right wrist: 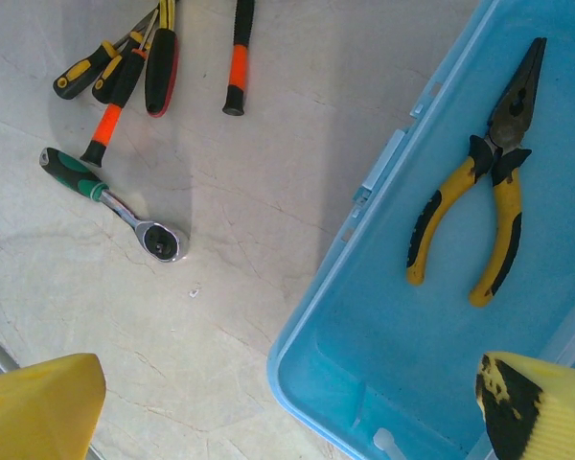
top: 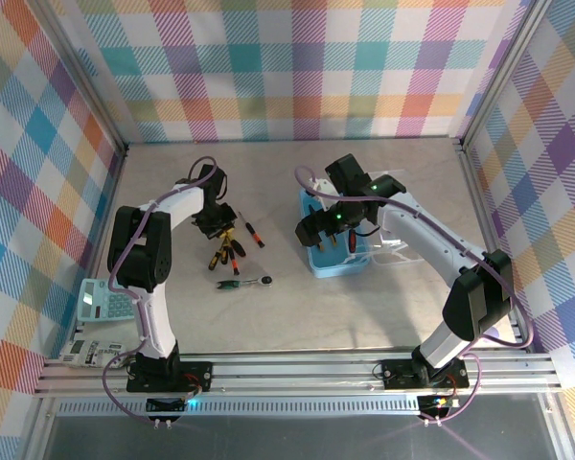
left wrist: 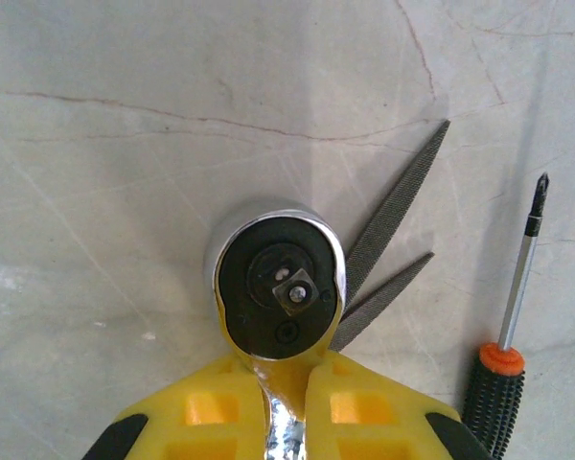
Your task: Pack the tool kit
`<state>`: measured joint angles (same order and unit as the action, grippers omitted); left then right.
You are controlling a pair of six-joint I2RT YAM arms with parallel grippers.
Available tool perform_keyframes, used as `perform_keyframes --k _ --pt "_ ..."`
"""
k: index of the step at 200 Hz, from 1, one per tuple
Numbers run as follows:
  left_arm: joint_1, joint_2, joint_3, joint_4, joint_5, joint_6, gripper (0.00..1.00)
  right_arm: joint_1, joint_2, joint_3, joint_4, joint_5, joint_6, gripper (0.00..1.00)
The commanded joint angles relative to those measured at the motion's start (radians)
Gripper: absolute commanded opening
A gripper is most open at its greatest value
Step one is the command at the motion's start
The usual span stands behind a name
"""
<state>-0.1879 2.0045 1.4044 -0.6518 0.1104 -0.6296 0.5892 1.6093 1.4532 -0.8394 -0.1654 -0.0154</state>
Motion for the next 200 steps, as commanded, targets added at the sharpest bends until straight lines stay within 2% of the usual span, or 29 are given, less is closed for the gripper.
perform_keyframes --k 1,70,178,200 --pt "0.005 -0.006 0.000 -0.007 -0.017 0.038 0.00 -0.003 -0.022 -0.005 -0.021 0.003 -0.009 0.99" --pt "0.004 -0.097 0.001 -0.048 -0.016 0.077 0.00 -0.002 -0.031 -0.006 -0.023 -0.003 -0.003 0.99" --pt "-0.034 -0.181 0.013 -0.046 0.081 0.080 0.00 -0.002 -0.028 0.000 -0.020 -0.023 0.001 0.99" --pt "-0.051 -0.209 0.008 -0.032 0.130 0.065 0.00 0.000 -0.023 0.005 -0.006 -0.054 0.015 0.99"
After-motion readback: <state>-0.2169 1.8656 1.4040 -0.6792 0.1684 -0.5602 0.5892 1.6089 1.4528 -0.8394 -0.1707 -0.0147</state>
